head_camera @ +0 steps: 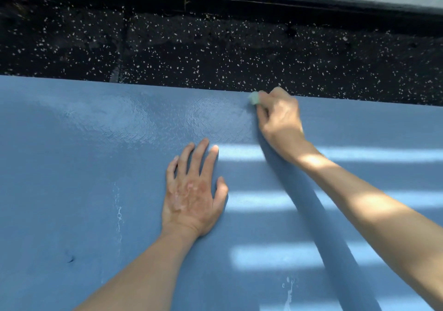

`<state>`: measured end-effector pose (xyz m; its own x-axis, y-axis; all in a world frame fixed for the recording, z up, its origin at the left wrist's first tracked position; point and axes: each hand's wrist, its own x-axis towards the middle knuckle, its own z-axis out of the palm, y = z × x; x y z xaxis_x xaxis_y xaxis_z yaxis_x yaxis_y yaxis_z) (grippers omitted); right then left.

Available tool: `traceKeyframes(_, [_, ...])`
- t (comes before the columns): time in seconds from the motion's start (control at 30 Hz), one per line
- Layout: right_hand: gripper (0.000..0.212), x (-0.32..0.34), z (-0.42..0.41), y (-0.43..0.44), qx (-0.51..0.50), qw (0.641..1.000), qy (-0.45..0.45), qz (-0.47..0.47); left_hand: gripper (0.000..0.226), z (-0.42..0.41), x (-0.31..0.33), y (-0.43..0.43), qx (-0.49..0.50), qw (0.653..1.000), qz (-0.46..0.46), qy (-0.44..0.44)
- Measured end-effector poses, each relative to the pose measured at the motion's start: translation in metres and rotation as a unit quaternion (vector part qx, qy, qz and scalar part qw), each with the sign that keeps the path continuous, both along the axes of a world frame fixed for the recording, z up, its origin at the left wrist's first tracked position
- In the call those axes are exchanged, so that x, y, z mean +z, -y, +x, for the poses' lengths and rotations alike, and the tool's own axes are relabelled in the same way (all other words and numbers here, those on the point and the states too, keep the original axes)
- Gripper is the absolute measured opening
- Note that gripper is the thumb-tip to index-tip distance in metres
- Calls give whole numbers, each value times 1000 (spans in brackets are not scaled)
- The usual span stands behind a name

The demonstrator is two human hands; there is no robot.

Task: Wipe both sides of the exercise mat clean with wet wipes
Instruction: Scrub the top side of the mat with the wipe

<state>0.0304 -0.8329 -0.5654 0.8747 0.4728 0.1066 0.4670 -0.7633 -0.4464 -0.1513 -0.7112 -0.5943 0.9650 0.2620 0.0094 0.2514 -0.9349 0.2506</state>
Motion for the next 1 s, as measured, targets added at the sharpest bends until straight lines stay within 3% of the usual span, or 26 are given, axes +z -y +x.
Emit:
traceKeyframes(0.1, [25, 0, -22, -2, 146, 989, -1, -15, 59, 1, 1, 0, 0, 1000, 2, 1])
traceKeyframes(0.27, [26, -3, 27, -4, -4, 999, 18, -34, 59, 1, 1, 0, -5, 1000, -1, -8])
traceKeyframes(0.4, [26, 2, -9, -6, 141, 990, -24, -1, 59, 1, 1, 0, -2, 1000, -1, -7])
traceKeyframes(0.53, [28, -2, 45, 24, -55, 996, 28, -59, 59, 1, 1, -1, -6, 1000, -4, -15])
traceKeyframes(0.57, [29, -2, 41, 30, -62, 996, 39, -43, 59, 1, 1, -1, -6, 1000, -4, -16])
traceKeyframes(0.7, [28, 1, 4, 40, 103, 994, 22, -13, 60, 1, 1, -1, -5, 1000, -7, -9])
traceKeyframes(0.83, [23, -2, 44, 56, -36, 997, 58, -27, 60, 1, 0, -1, -6, 1000, -2, -13])
traceKeyframes(1.0, [26, -4, 8, 59, 86, 995, 46, -28, 60, 2, 1, -1, -3, 1000, -4, -7])
